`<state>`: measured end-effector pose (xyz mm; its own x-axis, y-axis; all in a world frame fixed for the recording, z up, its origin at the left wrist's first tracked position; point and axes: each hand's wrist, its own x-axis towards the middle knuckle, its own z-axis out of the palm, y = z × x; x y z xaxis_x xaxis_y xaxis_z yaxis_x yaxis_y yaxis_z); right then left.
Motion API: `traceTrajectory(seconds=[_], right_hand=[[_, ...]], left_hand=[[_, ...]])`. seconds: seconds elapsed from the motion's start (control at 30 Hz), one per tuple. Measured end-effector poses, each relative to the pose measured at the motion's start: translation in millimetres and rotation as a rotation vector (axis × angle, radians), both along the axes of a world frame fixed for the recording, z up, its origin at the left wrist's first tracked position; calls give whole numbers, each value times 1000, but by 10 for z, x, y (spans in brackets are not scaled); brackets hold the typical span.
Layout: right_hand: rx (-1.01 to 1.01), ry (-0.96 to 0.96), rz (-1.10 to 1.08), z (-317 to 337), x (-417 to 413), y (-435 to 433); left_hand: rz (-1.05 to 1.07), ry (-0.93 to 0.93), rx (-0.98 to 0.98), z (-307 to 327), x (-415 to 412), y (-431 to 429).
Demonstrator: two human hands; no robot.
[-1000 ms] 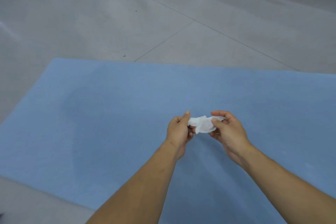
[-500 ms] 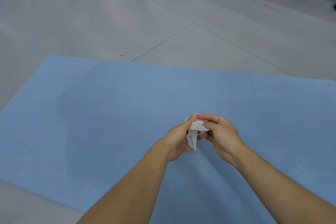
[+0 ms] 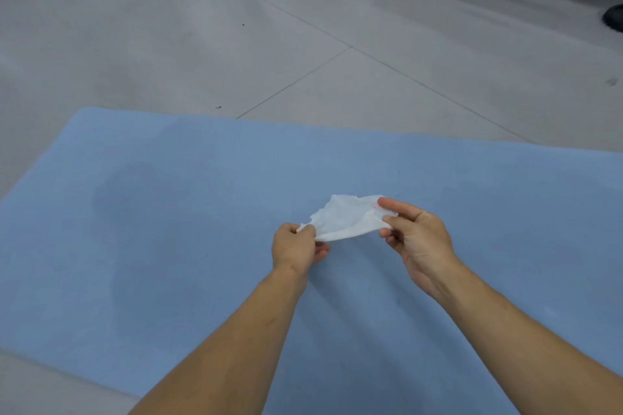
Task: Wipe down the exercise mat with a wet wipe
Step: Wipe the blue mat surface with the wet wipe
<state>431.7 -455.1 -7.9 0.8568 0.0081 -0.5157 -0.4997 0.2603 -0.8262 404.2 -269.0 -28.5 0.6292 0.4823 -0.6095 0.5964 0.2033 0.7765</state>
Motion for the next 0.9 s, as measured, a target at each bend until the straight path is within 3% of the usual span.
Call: traceTrajectory(seconds=[0.13,0.4,0.53,0.77,0.83,0.9], right_hand=[[-77,-37,36,-2,32,-14],[-556,82,295,-149,-32,-156],[-650,132,439,-217,-122,-180],[-602,132,475,-254,-165,-146],[-603,108,502,-232,-168,-131],[-607,43,527,-211,-187,-111]], left_hand=[[89,-1,-94,3,46,105],[-151,29,-93,-8,-49,133],[-196,4,-63,0,-74,65],[-310,-56,339,-99,1,-23],[-382,-139,535,-69,-51,-84],[-634,-326,837,-31,-122,-180]])
